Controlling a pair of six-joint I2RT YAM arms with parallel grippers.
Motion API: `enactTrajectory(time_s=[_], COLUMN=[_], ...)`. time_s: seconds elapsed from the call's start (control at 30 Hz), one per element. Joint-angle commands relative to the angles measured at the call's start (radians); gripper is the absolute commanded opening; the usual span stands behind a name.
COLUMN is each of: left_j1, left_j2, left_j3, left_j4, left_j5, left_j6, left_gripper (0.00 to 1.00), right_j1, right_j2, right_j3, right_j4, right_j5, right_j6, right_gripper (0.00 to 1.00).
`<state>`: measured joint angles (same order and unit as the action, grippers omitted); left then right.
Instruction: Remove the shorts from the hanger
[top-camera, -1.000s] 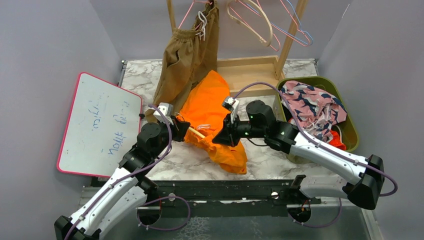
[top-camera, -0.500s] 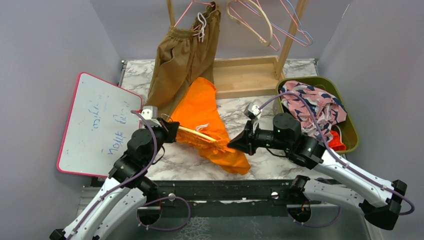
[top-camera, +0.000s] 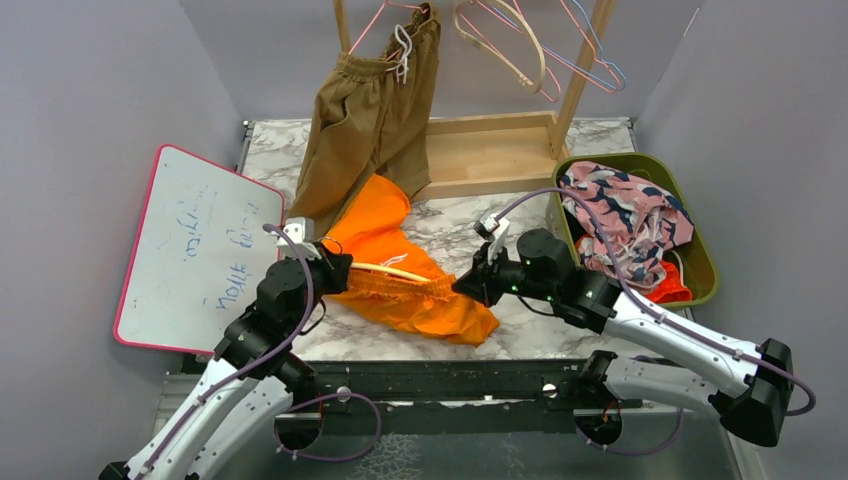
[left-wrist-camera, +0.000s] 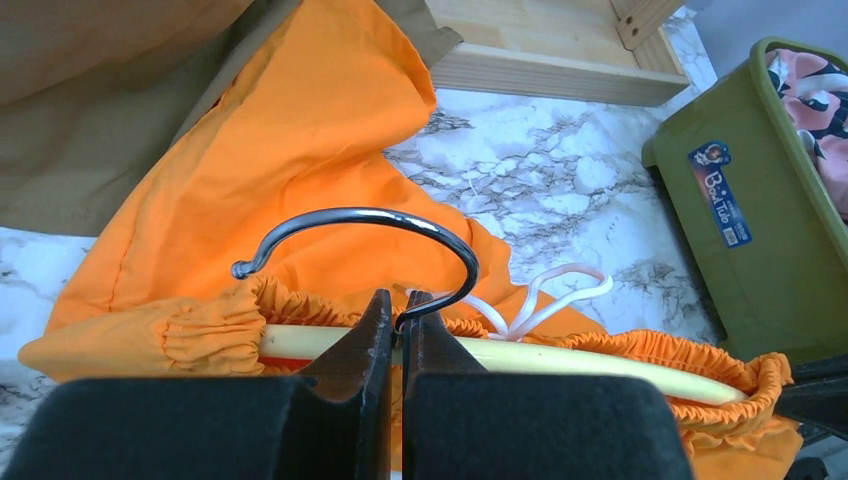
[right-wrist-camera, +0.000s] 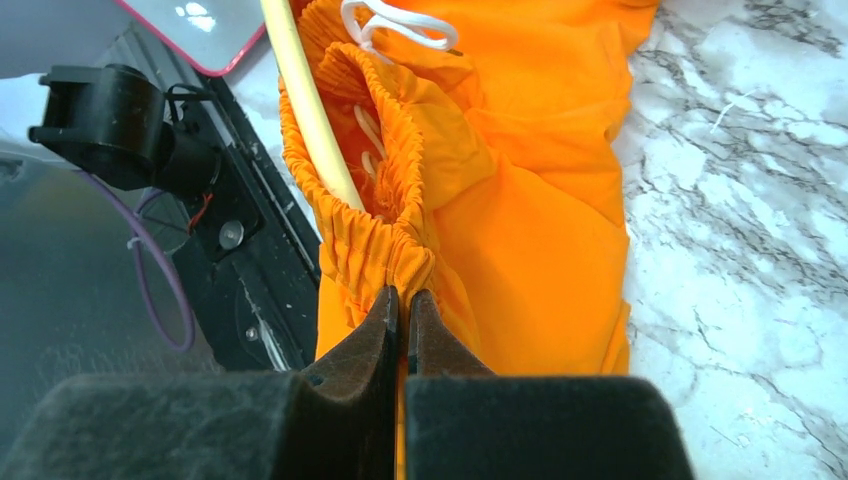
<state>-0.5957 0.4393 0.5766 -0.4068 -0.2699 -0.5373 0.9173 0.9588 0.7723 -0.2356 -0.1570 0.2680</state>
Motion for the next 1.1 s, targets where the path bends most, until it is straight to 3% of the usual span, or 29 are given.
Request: enactTrajectory(time_s=[0.0,0.1,0.23,0.3,0.4,0.53,0.67,0.7,0.83,0.9,0.97,1.07], left_j1=[0.017,0.017,0.017,0.017,0.017,0.017,0.017,0.017,0.017,0.017,0.017,0.017], left_j2=[-0.055,-0.070,-0.086,-0.093,-0.111,-0.131,-0.163,-0.174,-0.198,-0.199,-0.196,-0.194], left_j3=[0.056,0.056,0.074,0.080,0.069,0.055,0.046,0.045,0.054,0.062,0.064,0.058], left_j4=[0.110,0.093,0.008,-0.012,-0.013,-0.013,-0.013,-0.014,-0.033,-0.046,-0.054,-0.058], left_j5=[-0.074,-0.093,-0.200,-0.233,-0.250,-0.258,-0.284,-0.293,-0.337,-0.351,-0.359,-0.371], left_j6=[-0.079,-0.086,-0.115,-0.121,-0.147,-0.183,-0.203,-0.205,-0.196,-0.185,-0.182,-0.188], left_gripper=[0.00,0.00,0.00,0.00,0.00,0.00,0.00,0.00,0.00,0.00,0.00,0.00], right_j1=[-0.001,-0.001,-0.001,-0.001,-0.002,-0.001,-0.001,-0.001,-0.002,-0.001,-0.002,-0.002], right_j2=[0.035,0.045,0.040,0.036,0.007,-0.024,0.011,0.017,0.029,0.018,-0.010,-0.078], right_j3=[-0.039,-0.030,-0.035,-0.036,-0.060,-0.126,-0.128,-0.126,-0.097,-0.079,-0.067,-0.096], right_j4=[-0.045,-0.079,-0.164,-0.179,-0.112,0.042,0.043,0.035,-0.082,-0.126,-0.144,-0.076], right_j5=[-0.054,0.002,0.351,0.395,0.312,-0.020,-0.249,-0.237,0.135,0.218,0.234,0.056], right_j6=[-0.023,-0.009,0.117,0.130,0.116,0.000,-0.053,-0.045,0.048,0.055,0.058,-0.005], right_gripper=[0.01,0.01,0.01,0.01,0.01,0.01,0.01,0.01,0.01,0.01,0.01,0.01])
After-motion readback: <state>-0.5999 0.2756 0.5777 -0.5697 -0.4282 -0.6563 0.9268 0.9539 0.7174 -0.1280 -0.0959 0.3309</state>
